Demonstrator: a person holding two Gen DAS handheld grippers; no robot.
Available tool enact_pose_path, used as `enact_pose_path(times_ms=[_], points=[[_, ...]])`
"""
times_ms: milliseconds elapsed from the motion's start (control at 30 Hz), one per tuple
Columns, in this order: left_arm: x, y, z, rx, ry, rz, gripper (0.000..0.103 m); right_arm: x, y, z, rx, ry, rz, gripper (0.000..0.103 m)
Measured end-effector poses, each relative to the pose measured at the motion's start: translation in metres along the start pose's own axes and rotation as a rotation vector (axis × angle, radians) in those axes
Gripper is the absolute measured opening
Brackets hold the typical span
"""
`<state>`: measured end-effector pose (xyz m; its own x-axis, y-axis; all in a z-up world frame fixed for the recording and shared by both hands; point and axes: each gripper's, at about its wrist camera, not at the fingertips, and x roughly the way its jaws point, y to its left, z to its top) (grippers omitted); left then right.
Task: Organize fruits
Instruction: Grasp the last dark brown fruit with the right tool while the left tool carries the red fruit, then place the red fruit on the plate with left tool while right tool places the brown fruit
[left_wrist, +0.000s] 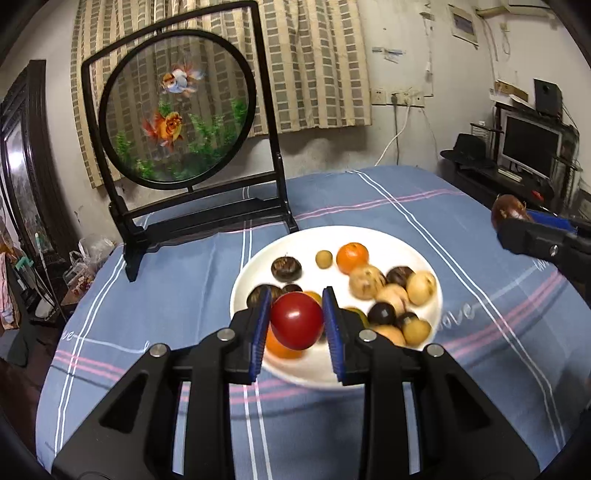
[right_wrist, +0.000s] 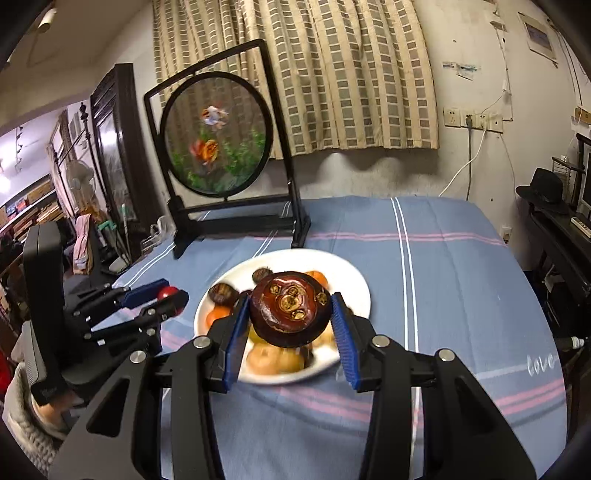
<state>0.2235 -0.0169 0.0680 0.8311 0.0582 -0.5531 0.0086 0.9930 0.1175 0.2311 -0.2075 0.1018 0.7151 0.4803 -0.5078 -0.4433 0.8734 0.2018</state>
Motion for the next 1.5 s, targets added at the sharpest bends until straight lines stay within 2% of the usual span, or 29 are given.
enact_pose_path(times_ms=[300, 500, 800, 833, 900, 933, 967, 1100, 1367, 1500], points=[[0.067, 0.01, 0.011, -0.032, 0.062, 0.002, 0.029, 0.093, 0.001, -0.002, -0.002, 0.122, 0.008, 0.044], [0.094, 0.008, 0.01, -0.034, 0.089, -0.006, 0.029, 0.118, 0.006, -0.009, -0.02, 0.162, 0.004, 0.044], [0.118, 0.004, 0.004, -0.039, 0.109, -0.021, 0.031, 0.132, 0.004, -0.014, -0.037, 0.185, -0.008, 0.044], [0.118, 0.004, 0.004, -0.039, 0.107, -0.019, 0.035, 0.133, 0.004, -0.015, -0.037, 0.187, -0.01, 0.045], [0.118, 0.005, 0.004, -0.043, 0.099, -0.008, 0.045, 0.132, 0.003, -0.014, -0.04, 0.173, -0.031, 0.058], [0.117, 0.007, 0.005, -0.05, 0.095, -0.008, 0.053, 0.131, 0.002, -0.012, -0.045, 0.16, -0.05, 0.062], [0.116, 0.008, 0.006, -0.057, 0.091, -0.011, 0.058, 0.129, 0.002, -0.012, -0.052, 0.142, -0.062, 0.062], [0.114, 0.006, 0.007, -0.052, 0.084, -0.01, 0.059, 0.125, 0.001, -0.009, -0.043, 0.131, -0.046, 0.062], [0.105, 0.008, 0.011, -0.058, 0.063, 0.0, 0.072, 0.115, 0.002, -0.003, -0.048, 0.107, -0.043, 0.062], [0.094, 0.01, 0.015, -0.066, 0.051, -0.005, 0.074, 0.104, 0.004, 0.0, -0.039, 0.088, -0.032, 0.062]])
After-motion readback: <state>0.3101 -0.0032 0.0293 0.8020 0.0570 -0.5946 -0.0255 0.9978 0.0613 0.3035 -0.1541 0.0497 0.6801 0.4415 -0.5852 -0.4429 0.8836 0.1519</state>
